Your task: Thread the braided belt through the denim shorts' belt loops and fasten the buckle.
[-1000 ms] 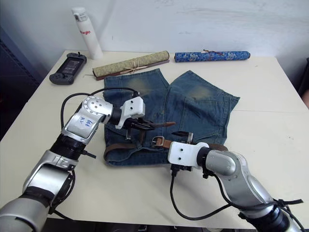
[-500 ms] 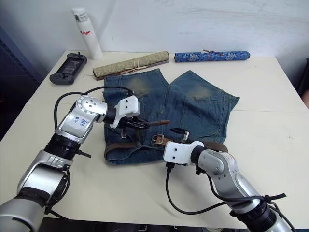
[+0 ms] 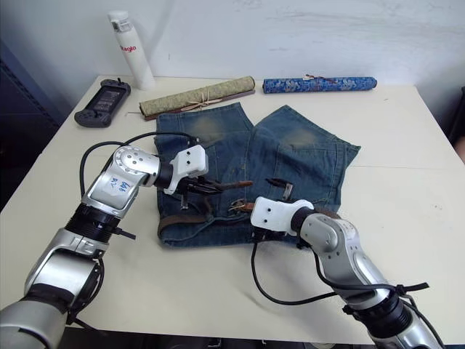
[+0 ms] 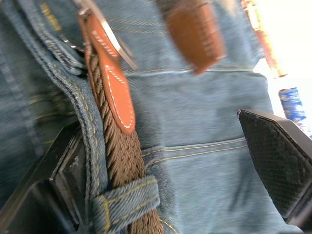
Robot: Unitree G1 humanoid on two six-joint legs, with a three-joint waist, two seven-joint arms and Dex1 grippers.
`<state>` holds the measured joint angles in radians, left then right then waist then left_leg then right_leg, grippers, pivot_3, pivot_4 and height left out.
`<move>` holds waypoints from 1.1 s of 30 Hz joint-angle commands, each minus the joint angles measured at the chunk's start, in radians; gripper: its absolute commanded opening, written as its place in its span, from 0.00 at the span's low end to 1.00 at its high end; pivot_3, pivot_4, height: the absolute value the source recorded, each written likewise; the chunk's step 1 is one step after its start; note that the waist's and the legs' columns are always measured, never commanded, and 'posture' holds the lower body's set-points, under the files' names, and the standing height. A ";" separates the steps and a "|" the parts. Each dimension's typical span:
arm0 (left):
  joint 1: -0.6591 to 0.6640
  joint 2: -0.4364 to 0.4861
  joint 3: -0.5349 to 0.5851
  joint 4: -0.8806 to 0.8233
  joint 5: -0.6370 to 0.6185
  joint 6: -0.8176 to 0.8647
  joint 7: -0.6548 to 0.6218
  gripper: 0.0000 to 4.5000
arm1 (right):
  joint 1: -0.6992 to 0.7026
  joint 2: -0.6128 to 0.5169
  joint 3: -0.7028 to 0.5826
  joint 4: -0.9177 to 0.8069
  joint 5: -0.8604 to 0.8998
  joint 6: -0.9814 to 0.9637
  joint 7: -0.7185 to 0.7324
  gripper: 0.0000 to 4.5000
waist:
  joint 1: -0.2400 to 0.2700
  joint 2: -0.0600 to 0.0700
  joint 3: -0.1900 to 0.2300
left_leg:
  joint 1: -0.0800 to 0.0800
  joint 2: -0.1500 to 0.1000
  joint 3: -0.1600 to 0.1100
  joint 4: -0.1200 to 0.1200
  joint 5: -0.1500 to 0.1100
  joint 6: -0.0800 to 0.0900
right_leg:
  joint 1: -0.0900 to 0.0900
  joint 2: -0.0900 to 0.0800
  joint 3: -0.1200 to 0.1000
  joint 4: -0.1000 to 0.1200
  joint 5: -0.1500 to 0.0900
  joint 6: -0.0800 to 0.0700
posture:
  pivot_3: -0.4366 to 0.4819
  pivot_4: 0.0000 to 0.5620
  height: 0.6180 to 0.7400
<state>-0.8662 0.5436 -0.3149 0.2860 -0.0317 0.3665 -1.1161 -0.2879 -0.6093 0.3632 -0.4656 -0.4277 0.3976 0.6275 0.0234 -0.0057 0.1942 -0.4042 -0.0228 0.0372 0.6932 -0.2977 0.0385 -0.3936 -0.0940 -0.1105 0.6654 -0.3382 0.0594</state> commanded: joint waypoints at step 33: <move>0.069 0.113 0.090 -0.180 -0.007 0.189 0.074 0.00 | 0.010 0.402 -0.229 -0.060 0.145 0.374 -0.129 0.01 | -0.002 0.000 0.000 | 0.000 0.000 0.000 0.000 0.000 0.000 | -0.001 0.000 0.000 0.004 0.000 0.000 | 0.48 0.27 0.56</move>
<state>-0.8029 0.6366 -0.2536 0.1551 -0.0398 0.5191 -1.0600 -0.2689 -0.2551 0.2057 -0.4746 -0.3180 0.6883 0.5513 0.0217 -0.0057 0.1942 -0.4044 -0.0228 0.0370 0.6927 -0.2978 0.0384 -0.3942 -0.0940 -0.1100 0.6703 -0.3382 0.0592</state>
